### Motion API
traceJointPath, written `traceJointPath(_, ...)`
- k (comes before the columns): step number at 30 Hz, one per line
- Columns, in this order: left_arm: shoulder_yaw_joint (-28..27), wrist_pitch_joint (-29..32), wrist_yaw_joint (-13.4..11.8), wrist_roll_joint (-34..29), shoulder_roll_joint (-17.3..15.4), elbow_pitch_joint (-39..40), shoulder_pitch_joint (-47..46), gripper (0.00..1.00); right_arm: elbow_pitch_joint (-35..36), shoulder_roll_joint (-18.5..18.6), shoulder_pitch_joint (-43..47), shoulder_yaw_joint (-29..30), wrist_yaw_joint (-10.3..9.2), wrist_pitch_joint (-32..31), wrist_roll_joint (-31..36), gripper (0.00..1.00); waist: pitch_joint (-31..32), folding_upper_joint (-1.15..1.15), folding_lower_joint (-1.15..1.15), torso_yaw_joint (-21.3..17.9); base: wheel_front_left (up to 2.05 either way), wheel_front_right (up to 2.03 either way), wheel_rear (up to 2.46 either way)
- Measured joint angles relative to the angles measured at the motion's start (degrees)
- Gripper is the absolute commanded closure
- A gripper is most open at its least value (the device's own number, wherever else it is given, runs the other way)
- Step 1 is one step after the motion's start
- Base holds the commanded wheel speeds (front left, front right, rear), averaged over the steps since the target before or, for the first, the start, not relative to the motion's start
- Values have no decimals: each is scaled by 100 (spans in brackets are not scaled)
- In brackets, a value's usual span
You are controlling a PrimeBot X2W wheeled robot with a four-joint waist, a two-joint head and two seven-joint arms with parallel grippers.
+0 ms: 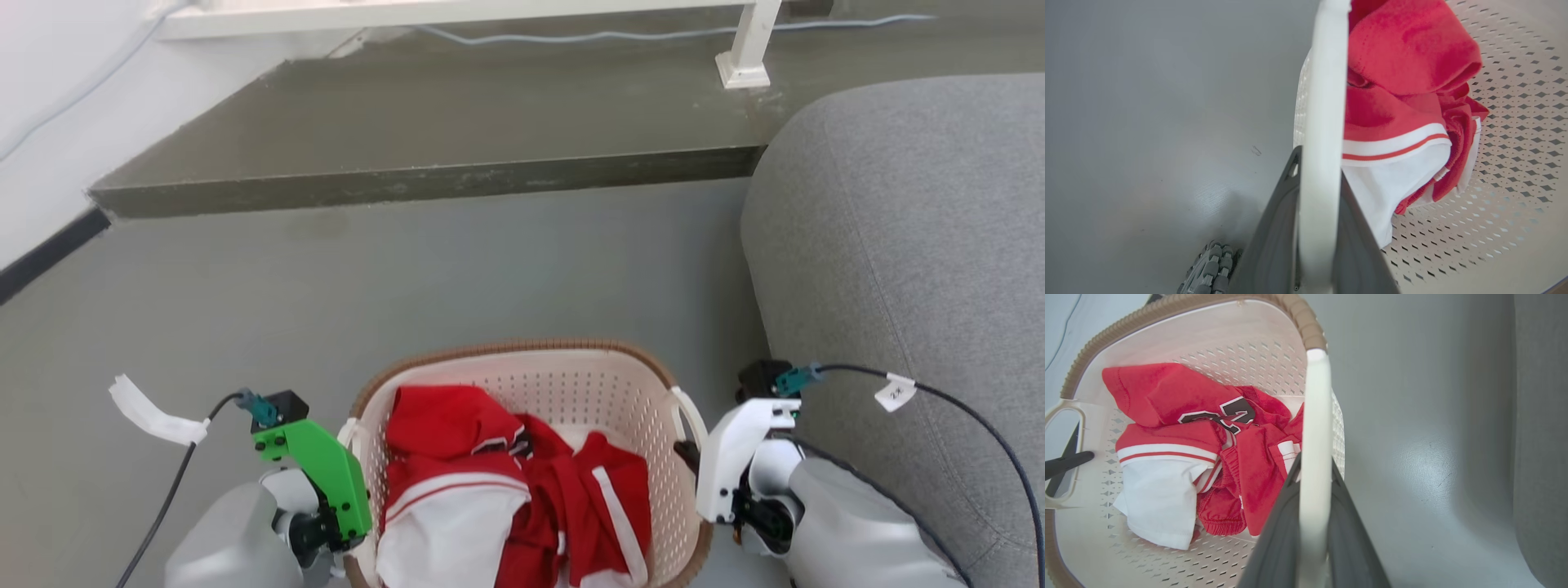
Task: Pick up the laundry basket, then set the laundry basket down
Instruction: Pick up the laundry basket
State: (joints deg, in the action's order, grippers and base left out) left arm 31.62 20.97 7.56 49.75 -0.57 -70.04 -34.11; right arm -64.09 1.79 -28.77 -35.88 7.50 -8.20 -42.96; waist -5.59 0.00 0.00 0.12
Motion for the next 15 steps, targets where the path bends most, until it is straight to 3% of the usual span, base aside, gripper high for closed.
traceJointPath(15, 27, 76, 0, 74, -9, -22, 181, 100, 0, -3, 142, -121, 0, -68, -197, 100, 220, 0, 0, -21, 0, 0, 0)
